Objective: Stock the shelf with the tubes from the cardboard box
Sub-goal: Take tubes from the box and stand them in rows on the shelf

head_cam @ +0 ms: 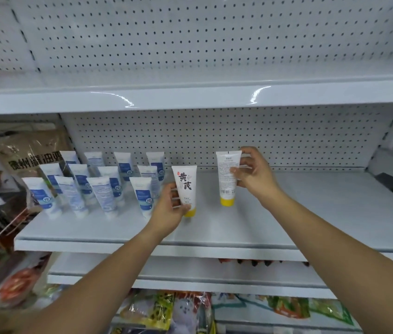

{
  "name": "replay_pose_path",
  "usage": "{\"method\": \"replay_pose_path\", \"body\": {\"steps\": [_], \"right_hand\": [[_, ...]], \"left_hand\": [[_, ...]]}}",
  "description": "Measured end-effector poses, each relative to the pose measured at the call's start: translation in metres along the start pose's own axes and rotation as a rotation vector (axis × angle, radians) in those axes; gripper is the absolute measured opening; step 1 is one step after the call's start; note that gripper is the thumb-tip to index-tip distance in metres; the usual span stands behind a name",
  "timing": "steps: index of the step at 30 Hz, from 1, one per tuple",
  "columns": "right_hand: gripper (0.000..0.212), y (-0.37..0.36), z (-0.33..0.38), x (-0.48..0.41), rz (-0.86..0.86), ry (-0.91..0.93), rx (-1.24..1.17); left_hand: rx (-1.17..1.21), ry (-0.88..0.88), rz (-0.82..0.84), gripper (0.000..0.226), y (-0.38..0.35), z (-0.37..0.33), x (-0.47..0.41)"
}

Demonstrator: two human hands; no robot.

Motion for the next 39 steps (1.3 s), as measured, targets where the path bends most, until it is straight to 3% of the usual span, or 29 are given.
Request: {"method": "replay_pose_path", "body": {"steps": [35, 39], "right_hand": [[0.042, -0.012, -0.078, -0.1, -0.015, -0.035, 0.115], [0.043, -0.014, -0.079, -0.105, -0.02, -0.013, 0.127]], "left_hand": [[0.024, 0.074, -0.181, 0.055, -0.035, 0.072, -0.138], [0.016, 0.079, -0.185, 0.044, -0.034, 0.078, -0.141]]}}
Point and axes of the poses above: each hand's wrist, its own x-axis away from the middle knuckle, its own y-axis out of the back of the hand, z = x × y, the point moved 7 cm from there along -x, towards the middle knuckle
